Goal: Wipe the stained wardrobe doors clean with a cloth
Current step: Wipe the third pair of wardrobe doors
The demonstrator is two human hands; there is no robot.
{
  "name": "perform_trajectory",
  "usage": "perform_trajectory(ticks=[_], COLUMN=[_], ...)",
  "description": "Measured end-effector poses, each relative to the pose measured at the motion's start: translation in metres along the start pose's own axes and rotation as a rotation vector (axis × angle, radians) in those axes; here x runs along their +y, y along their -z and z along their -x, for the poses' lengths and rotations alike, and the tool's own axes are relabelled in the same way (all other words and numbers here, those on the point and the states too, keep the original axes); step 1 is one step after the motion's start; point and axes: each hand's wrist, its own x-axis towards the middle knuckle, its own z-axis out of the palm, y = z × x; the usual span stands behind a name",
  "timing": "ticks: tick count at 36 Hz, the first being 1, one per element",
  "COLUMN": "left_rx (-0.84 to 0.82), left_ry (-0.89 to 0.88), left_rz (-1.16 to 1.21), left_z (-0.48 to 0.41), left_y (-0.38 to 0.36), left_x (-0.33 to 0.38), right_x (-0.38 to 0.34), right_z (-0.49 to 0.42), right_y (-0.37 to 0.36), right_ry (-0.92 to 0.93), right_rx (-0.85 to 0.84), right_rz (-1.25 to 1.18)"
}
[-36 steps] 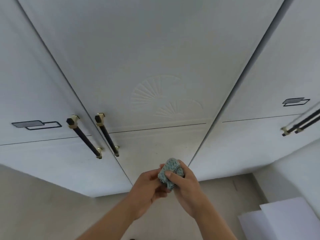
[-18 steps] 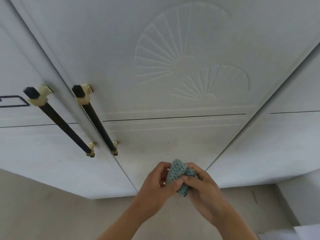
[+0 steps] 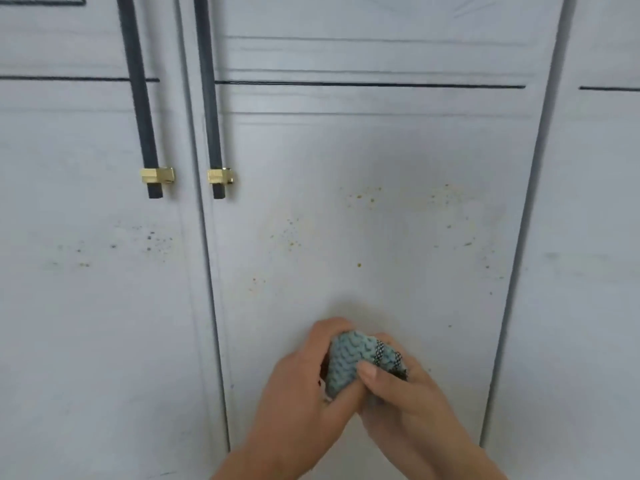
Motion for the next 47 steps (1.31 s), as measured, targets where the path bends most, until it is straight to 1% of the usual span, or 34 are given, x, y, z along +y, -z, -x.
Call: perform_trajectory(ticks=[1, 4, 5, 6, 8, 11, 15, 16, 17, 19, 20, 22, 25, 27, 28, 29, 32, 34, 38, 41, 45, 47], left_rx=[-0.004, -0.053, -0.069, -0.070, -0.071, -0.059, -0.071, -0.027, 0.058, 0.301, 0.421, 0.578, 0.706, 0.762, 0.776, 0.776, 0.757, 0.744, 0.732, 0.765, 0.771, 0.766], left_ry=[-0.014, 0.010, 0.004, 0.014, 0.011, -0.039, -0.145, -0.185, -0.235, -0.347, -0.380, -0.370, -0.323, -0.324, -0.317, -0.299, -0.308, -0.292, -0.323, -0.356, -0.385, -0.384], left_rz=[-0.023, -0.049, -0.055, -0.081, -0.145, -0.284, -0.587, -0.672, -0.732, -0.835, -0.888, -0.991, -1.122, -1.153, -1.153, -1.151, -1.142, -1.124, -1.123, -1.105, -1.089, -1.081], left_z=[0.010, 0.026, 0.027, 0.033, 0.036, 0.050, 0.072, 0.073, 0.072, 0.061, 0.051, 0.031, -0.002, -0.022, -0.032, -0.036, -0.050, -0.057, -0.063, -0.069, -0.073, -0.074], left_y=[0.001, 0.009, 0.006, 0.017, 0.024, 0.037, 0.049, 0.057, 0.065, 0.087, 0.099, 0.128, 0.161, 0.175, 0.178, 0.182, 0.180, 0.174, 0.171, 0.170, 0.172, 0.172], left_x=[-0.002, -0.001, -0.004, 0.006, 0.012, 0.023, 0.020, 0.014, 0.007, -0.003, -0.006, -0.009, -0.016, -0.026, -0.031, -0.036, -0.049, -0.056, -0.070, -0.080, -0.085, -0.085], right_x=[0.006, 0.013, 0.014, 0.010, 0.005, 0.002, 0.009, 0.008, 0.006, -0.002, -0.009, -0.024, -0.053, -0.075, -0.087, -0.096, -0.126, -0.147, -0.182, -0.202, -0.229, -0.239], right_z=[0.006, 0.017, 0.019, 0.023, 0.028, 0.041, 0.064, 0.066, 0.066, 0.060, 0.056, 0.046, 0.037, 0.027, 0.021, 0.014, -0.004, -0.015, -0.033, -0.051, -0.074, -0.083], right_y=[-0.001, -0.007, -0.003, -0.017, -0.026, -0.043, -0.054, -0.053, -0.051, -0.045, -0.043, -0.040, -0.042, -0.038, -0.033, -0.031, -0.013, -0.002, 0.014, 0.023, 0.029, 0.028], right_ry=[-0.010, -0.086, -0.096, -0.125, -0.118, -0.099, -0.074, -0.053, -0.031, 0.019, 0.054, 0.130, 0.314, 0.529, 0.635, 0.703, 0.803, 0.858, 0.883, 0.978, 1.155, 1.196], right_rx=[-0.008, 0.035, 0.058, 0.061, 0.068, 0.123, 0.218, 0.249, 0.291, 0.365, 0.389, 0.404, 0.466, 0.536, 0.572, 0.601, 0.672, 0.727, 0.781, 0.815, 0.775, 0.765], right_rz=[-0.007, -0.015, -0.001, 0.027, 0.110, 0.216, 0.341, 0.365, 0.382, 0.407, 0.432, 0.532, 0.791, 0.998, 1.088, 1.164, 1.309, 1.350, 1.367, 1.445, 1.535, 1.541])
